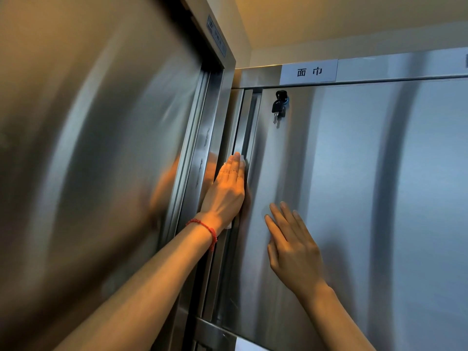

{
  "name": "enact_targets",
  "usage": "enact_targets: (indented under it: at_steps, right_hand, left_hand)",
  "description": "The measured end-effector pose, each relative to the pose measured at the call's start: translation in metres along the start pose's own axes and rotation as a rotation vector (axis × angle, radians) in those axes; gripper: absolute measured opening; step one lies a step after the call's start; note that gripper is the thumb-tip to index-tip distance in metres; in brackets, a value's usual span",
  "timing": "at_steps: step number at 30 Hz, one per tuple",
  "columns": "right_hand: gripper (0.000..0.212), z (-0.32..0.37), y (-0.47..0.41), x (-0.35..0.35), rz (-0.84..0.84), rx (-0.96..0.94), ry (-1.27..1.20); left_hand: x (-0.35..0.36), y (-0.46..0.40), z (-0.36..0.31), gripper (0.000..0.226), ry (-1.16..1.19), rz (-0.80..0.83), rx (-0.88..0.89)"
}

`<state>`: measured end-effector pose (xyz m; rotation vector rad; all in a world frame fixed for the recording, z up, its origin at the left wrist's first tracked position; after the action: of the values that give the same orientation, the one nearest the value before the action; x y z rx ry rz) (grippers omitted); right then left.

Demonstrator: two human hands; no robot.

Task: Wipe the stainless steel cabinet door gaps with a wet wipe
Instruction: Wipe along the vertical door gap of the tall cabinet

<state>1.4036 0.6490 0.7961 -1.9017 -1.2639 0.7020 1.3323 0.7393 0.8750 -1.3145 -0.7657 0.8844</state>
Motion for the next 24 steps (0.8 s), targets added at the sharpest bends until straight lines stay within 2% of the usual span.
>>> enact_targets:
  at_steps: [6,13,18,24]
  right_hand:
    - [0.045,0.001,-0.001,0.0,-0.002,-0.008,0.016]
    - [0.045,0.001,0.0,0.0,-0.005,-0.016,0.028]
    - [0.04,0.001,0.0,0.001,-0.006,-0.022,0.052]
    - [0.043,0.001,0.0,0.004,0.019,-0.034,0.066]
  left_hand:
    - [0.009,0.009,0.001,0.054,0.016,0.036,0.014]
    - [0.004,0.0,0.001,0.057,0.043,-0.016,0.0]
    - [0.009,0.013,-0.002,0.049,0.037,0.019,0.034]
    - [0.015,0.013,0.001,0.052,0.054,0.093,0.012]
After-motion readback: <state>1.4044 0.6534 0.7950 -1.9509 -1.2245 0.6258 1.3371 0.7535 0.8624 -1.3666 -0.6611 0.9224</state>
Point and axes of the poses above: each hand's wrist, its own y-axis away from the middle knuckle, its own x-axis out of the palm, z = x × y, the point moved 8 cm from there along -y, towards the middle knuckle, and after that the axes turned 10 degrees about -x, right-handed, at the moved point
